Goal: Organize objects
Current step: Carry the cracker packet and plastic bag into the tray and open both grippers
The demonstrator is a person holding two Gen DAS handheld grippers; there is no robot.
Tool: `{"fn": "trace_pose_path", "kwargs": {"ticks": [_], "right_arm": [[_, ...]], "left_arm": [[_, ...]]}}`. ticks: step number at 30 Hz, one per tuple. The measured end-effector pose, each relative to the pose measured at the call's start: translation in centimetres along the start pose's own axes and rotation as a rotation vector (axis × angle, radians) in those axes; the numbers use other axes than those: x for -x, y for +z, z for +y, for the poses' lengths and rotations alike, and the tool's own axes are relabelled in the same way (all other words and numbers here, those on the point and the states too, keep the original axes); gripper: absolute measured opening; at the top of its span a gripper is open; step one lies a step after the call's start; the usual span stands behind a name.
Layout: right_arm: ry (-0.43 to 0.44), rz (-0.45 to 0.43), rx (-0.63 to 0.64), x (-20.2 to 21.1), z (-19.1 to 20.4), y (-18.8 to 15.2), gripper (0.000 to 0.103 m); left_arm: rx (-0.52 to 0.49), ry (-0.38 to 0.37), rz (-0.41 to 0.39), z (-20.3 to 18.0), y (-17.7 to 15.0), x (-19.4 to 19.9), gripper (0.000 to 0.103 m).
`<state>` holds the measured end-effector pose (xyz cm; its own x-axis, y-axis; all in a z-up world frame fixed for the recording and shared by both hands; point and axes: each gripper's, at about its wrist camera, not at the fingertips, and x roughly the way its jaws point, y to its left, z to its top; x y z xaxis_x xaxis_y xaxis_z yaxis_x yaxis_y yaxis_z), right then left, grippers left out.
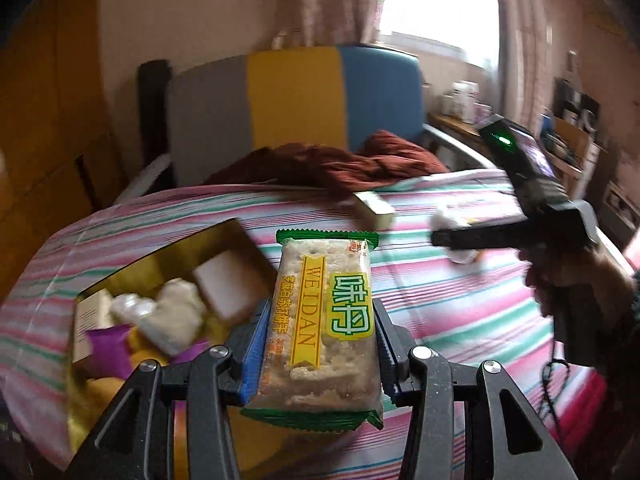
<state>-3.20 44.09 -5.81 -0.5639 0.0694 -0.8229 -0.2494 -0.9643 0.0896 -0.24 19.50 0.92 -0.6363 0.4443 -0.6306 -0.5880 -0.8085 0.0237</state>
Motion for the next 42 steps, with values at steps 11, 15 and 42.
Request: {"fn": "trace_pose_path", "kwargs": {"ticks": [11,15,42], "right_arm": [[0.059,-0.002,0.102,1.3,5.8,-0.8,0.034],[0.115,-0.033,0.129,3.2,8.5,-1.1,0.034],[0.245,-0.065,0.182,5.0,19.4,-5.9,0.037]], "left_arm": [[0.106,0.094,0.012,6.2,-1.8,1.4,0.048],[0.131,0.108,0.012,7.4,-2.2,1.7,0.048],[0.443,0.028,0.057,17.7,-4.9,3.1,0.048]]}}
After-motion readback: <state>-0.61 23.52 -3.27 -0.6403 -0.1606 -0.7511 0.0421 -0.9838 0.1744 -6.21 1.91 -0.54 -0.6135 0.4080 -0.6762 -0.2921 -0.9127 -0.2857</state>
